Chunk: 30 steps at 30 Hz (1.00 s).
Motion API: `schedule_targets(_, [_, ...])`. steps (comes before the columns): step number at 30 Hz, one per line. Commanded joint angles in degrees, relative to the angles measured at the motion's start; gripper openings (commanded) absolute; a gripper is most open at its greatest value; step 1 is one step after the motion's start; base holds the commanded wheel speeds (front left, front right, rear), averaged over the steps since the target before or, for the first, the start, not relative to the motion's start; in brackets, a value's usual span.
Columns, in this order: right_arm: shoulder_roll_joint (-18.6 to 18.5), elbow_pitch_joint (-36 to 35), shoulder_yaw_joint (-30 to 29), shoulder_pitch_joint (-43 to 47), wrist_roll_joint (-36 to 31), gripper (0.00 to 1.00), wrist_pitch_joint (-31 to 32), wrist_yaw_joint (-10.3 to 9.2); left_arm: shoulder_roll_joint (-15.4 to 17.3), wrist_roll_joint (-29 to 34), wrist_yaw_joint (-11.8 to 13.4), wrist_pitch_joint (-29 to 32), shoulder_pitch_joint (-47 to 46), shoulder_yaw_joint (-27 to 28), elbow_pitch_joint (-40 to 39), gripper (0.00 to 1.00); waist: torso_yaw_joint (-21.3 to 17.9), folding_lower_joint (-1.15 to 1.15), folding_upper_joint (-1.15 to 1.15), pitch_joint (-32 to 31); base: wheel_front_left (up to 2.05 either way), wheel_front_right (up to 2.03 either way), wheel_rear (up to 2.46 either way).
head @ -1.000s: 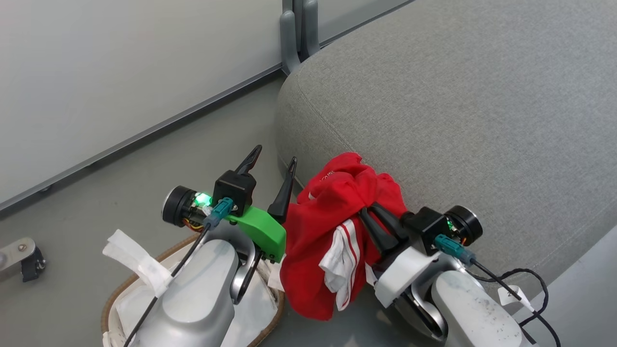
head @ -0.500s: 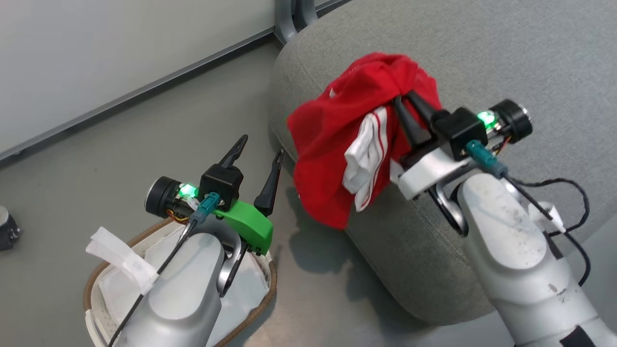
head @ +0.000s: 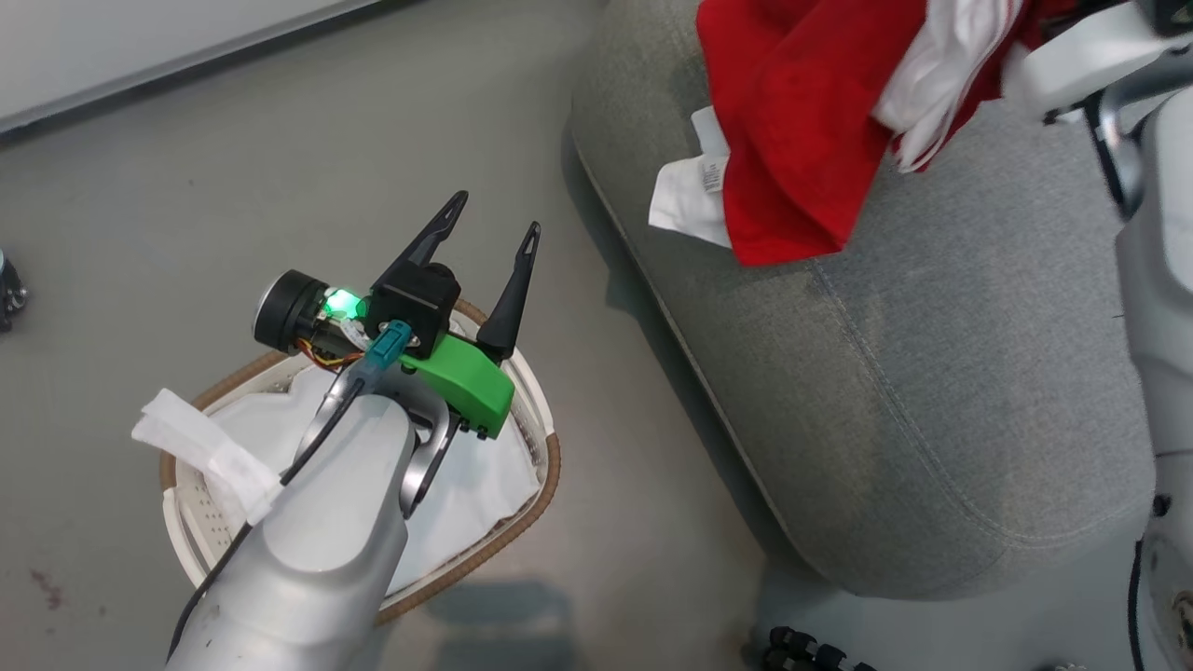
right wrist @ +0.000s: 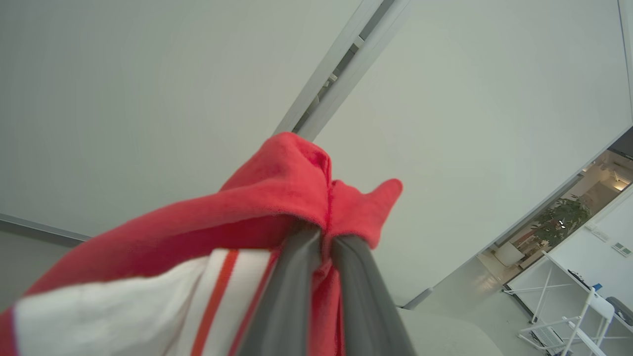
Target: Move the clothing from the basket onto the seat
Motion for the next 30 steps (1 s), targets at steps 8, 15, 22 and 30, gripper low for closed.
schedule_targets(8, [-4.38,5.72,-10.39,-7.16,-5.65,0.0,-0.13,-0.1,1.1,1.25,-0.53,-0.04,-4.71,-1.03,-1.28,1.0,7.04,0.0,0.0,10.96,0.0,0.0,0.0])
schedule_targets(15, [-4.97,7.33,-22.59,-7.16,-10.07,0.0,-0.13,-0.1,1.94,1.48,-0.81,-0.04,-7.07,-1.62,-1.78,1.0,9.14,0.0,0.0,16.14,0.0,0.0,0.0])
schedule_targets(22, [-2.59,7.88,-31.36,-4.87,-14.21,0.0,-0.12,-0.1,3.25,1.62,-0.85,-0.04,-7.99,-1.93,-2.44,1.0,9.38,0.0,0.0,19.55,0.0,0.0,0.0])
schedule_targets(30, [0.44,7.01,-37.16,0.3,-14.53,0.57,-0.1,-0.1,2.88,1.06,-0.9,-0.04,-7.84,-2.17,-2.15,1.0,9.07,0.0,0.0,17.88,0.0,0.0,0.0])
